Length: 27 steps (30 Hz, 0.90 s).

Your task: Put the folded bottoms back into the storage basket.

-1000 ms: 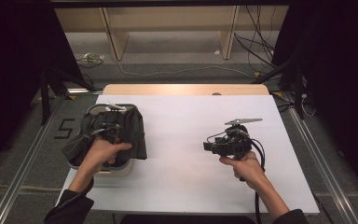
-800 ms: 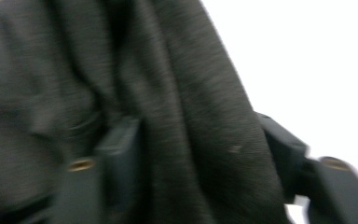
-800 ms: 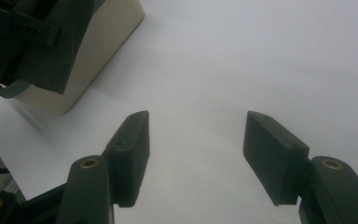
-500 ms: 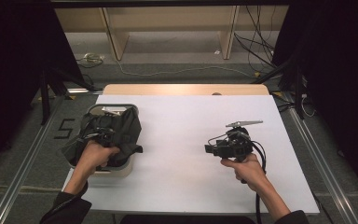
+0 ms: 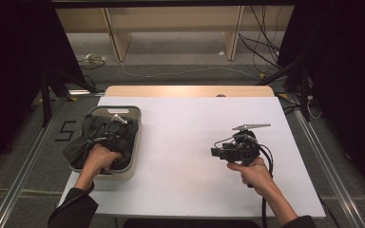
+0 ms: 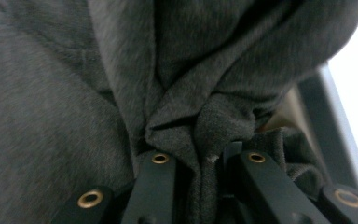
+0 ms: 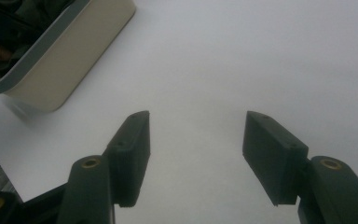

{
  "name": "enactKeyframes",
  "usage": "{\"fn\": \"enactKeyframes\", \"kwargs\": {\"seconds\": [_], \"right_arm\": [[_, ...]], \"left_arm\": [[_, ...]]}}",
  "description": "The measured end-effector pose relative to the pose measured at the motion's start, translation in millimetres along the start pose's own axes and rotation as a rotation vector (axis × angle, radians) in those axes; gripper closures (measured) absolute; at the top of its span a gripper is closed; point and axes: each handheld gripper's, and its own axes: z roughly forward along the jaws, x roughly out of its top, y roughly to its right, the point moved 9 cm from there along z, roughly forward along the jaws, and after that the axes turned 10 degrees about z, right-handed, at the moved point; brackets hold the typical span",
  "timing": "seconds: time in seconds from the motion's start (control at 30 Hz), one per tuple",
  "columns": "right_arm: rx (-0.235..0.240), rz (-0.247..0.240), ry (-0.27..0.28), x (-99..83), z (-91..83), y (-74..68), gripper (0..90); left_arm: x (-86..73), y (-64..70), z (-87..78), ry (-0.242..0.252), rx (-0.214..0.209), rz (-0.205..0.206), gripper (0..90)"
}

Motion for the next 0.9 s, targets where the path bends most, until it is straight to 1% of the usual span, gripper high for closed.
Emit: {"fn": "enactKeyframes", "kwargs": {"seconds": [0.07,0.17,0.2,0.23,0.3,0.37,0.47,0.5,0.6,0.63,0.7,0.8,0.9], "right_arm": [[0.001,0.001,-0.003,-0.5,0.4,0.0,42.4],[-0.001,0.001,-0.005,-1.5,1.3,0.2,42.3],[-0.001,0.000,-0.006,-1.7,1.3,0.3,42.3],[-0.001,-0.001,-0.004,-1.7,1.2,0.5,42.3],[-0.001,0.001,-0.004,-1.5,0.4,1.5,42.3],[-0.002,0.004,-0.002,-1.5,-0.2,2.7,42.3],[-0.003,0.009,-0.003,-1.8,-0.5,4.7,42.2],[-0.004,0.012,-0.003,-1.8,-0.6,5.2,42.1],[-0.004,0.011,-0.001,-1.8,-1.3,5.1,42.0],[-0.003,0.010,-0.001,-1.7,-1.6,4.9,42.0],[-0.004,0.010,0.000,-1.6,-2.1,4.8,42.0],[-0.003,0.010,0.000,-1.5,-2.3,5.3,42.0],[-0.003,0.011,0.002,-1.5,-2.6,5.6,42.0]], "left_arm": [[2.1,-1.5,2.7,0.003,0.001,-0.012,80.5],[1.5,-1.4,2.5,0.016,0.005,-0.014,79.8],[0.8,-1.9,1.6,0.021,-0.002,-0.021,79.3],[1.0,-1.5,1.2,0.032,-0.006,-0.035,78.4],[0.3,-2.1,-3.9,0.055,-0.004,-0.034,74.8],[-0.1,-2.9,-10.8,0.073,-0.016,-0.034,68.0],[2.4,-2.5,-20.7,0.112,-0.056,-0.060,57.4],[3.2,-2.0,-24.1,0.119,-0.060,-0.057,54.3],[5.8,-1.0,-35.1,0.137,-0.050,-0.042,48.9],[7.3,-0.6,-39.2,0.150,-0.047,-0.043,47.3],[10.6,-0.2,-48.2,0.178,-0.038,-0.033,44.7],[17.7,0.0,-61.5,0.231,-0.018,-0.040,43.7],[25.0,3.8,-71.4,0.287,-0.029,-0.046,45.9]]}}
